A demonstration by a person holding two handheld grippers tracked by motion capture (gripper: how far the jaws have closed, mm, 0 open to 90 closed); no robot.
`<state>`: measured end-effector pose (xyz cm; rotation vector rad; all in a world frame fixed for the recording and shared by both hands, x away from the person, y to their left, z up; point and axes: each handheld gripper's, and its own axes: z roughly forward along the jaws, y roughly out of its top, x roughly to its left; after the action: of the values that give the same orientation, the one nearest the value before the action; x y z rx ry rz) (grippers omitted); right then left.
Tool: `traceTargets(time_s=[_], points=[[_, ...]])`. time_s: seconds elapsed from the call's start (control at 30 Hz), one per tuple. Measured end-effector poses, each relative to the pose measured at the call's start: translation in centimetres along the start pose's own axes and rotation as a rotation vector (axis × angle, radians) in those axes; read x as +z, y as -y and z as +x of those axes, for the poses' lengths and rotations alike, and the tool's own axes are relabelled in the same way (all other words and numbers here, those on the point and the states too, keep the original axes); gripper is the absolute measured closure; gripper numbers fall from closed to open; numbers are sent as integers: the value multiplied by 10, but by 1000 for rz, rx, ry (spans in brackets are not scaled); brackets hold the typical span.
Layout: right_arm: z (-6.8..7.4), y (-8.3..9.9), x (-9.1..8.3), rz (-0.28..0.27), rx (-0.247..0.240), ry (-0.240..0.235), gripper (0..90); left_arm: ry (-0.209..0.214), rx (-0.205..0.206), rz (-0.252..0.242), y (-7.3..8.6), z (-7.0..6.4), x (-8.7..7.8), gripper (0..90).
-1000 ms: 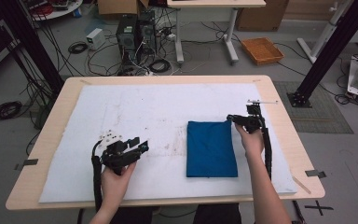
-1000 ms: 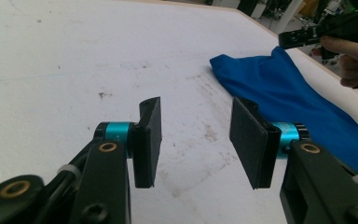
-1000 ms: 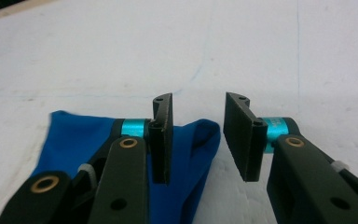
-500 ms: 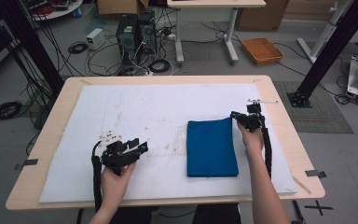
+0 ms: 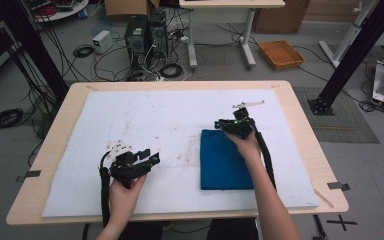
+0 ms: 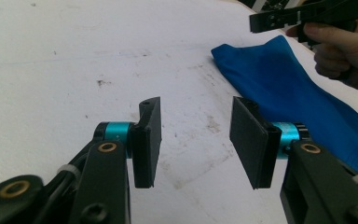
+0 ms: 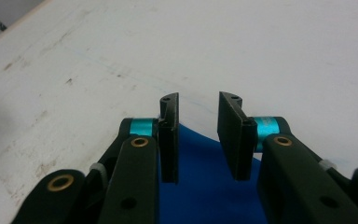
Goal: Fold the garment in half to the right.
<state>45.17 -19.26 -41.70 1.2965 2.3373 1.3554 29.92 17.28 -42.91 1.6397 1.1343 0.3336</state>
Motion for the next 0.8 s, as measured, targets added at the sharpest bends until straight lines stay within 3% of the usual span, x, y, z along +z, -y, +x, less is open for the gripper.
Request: traceTargets(time_s=[0.23,0.37,0.63,0.8], points=[[17,-4,32,83,-41,-7,706,6,1,4,0,-1,1,536],[24,-7,44,136,-77,29,884,12,9,12,1,-2,2,536],[37,-13,59,171,-153,74,896,19,13,20,1,-3,4,536],[39,-16,57,140,-182,80,856,18,16,21,1,-3,4,536]])
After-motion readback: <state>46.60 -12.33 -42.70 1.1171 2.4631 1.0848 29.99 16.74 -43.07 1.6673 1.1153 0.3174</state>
